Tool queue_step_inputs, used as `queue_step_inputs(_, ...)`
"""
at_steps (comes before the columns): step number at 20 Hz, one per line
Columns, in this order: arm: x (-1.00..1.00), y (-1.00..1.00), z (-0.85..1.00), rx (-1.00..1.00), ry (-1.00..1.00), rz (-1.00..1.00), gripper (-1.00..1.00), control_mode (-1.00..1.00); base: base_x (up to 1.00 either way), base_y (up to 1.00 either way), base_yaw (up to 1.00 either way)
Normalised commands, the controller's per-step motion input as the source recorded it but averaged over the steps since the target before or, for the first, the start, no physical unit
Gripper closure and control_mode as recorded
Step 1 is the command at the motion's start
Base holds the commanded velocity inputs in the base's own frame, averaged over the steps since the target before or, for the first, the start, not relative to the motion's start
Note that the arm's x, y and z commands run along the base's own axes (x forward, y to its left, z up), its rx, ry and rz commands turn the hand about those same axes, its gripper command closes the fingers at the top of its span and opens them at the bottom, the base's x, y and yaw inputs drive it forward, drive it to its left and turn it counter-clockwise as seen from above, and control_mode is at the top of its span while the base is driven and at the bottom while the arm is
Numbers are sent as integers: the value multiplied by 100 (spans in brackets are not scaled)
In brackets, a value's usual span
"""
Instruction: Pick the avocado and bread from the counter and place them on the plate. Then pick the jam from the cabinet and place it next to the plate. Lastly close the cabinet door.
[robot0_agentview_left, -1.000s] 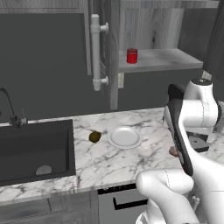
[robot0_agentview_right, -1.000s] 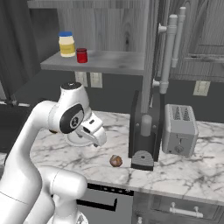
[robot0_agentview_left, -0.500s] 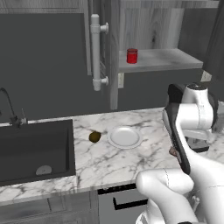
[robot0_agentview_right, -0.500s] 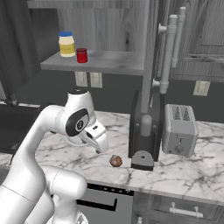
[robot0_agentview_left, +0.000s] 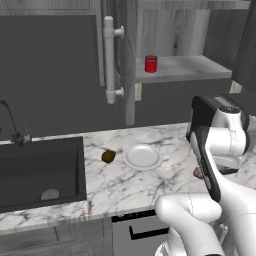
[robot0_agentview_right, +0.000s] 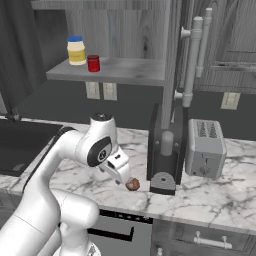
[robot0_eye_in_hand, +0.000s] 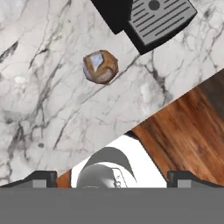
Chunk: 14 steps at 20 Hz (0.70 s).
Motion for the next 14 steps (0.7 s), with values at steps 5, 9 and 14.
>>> queue_step_inputs(5, 27, -6, -38, 2, 0, 1, -100, -100, 0, 0, 0)
queue_step_inputs(9, 32, 0, -36, 0, 0, 0, -100, -100, 0, 0, 0)
queue_step_inputs(14, 25, -8, -30, 0, 0, 0, -100, -100, 0, 0, 0)
